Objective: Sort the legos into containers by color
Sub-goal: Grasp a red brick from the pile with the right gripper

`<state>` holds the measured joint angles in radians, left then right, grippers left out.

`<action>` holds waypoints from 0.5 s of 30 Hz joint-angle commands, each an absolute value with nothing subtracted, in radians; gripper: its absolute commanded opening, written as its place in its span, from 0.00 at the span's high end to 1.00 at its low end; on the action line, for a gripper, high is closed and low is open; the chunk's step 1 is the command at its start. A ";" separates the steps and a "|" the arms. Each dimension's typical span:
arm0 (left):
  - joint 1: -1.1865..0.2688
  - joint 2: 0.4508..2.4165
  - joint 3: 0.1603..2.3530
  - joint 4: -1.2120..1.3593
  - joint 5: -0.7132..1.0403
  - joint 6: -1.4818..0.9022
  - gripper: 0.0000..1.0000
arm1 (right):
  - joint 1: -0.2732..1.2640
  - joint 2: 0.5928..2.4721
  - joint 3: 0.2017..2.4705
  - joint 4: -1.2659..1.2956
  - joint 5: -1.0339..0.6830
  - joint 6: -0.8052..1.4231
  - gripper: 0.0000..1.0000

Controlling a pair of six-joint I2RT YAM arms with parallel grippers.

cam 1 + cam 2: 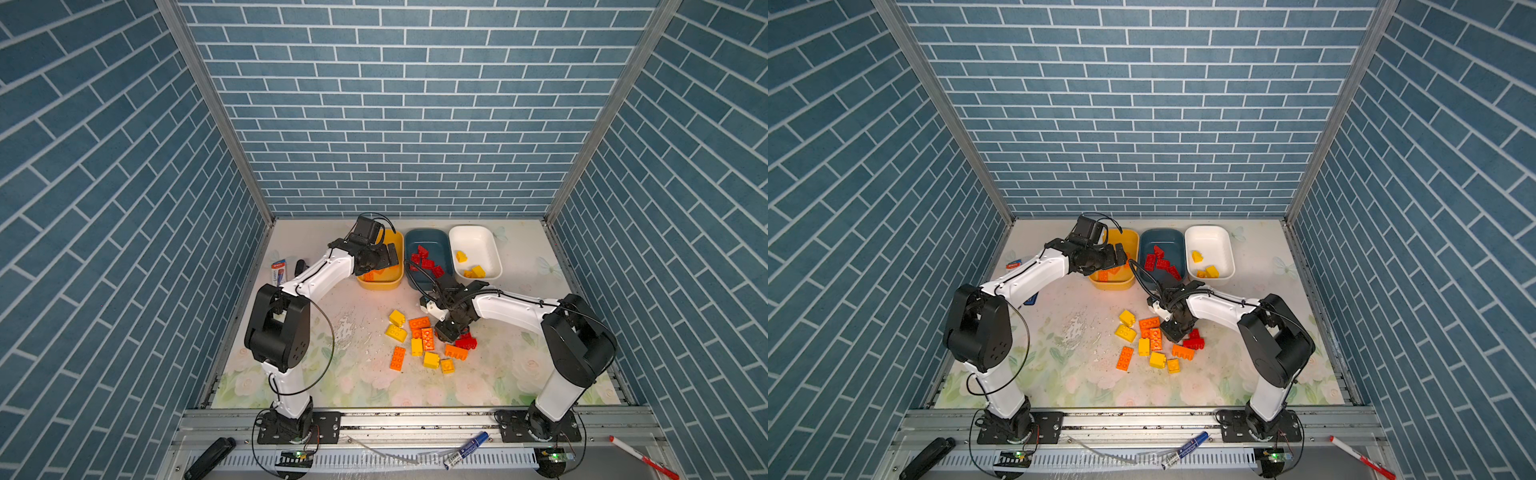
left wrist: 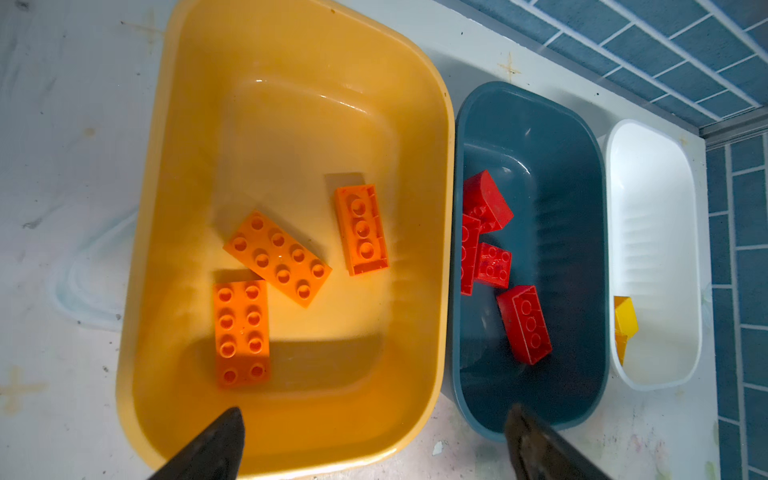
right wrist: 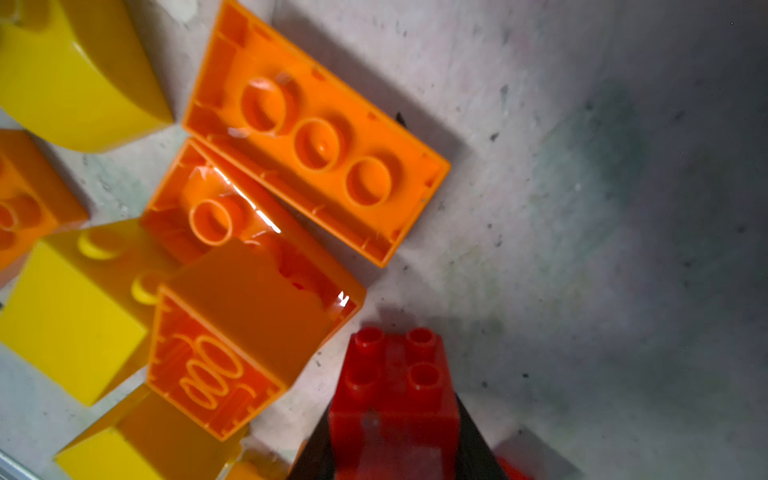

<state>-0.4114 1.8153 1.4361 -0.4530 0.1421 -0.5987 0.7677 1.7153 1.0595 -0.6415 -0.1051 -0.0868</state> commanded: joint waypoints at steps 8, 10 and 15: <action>-0.406 1.732 1.383 -0.400 0.220 -0.621 0.01 | 0.722 1.539 1.077 -0.483 -0.021 -0.078 0.71; -0.406 1.710 1.365 -0.391 0.213 -0.621 0.01 | 0.693 1.515 1.082 -0.423 -0.051 -0.047 0.71; -0.403 1.665 1.323 -0.370 0.202 -0.623 0.01 | 0.590 1.529 1.135 -0.328 -0.116 0.055 0.71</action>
<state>-0.4107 1.6939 1.3464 -0.3927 0.2054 -0.6186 0.6319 1.5257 1.0721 -0.4168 -0.0708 -0.0216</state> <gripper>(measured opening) 0.994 0.351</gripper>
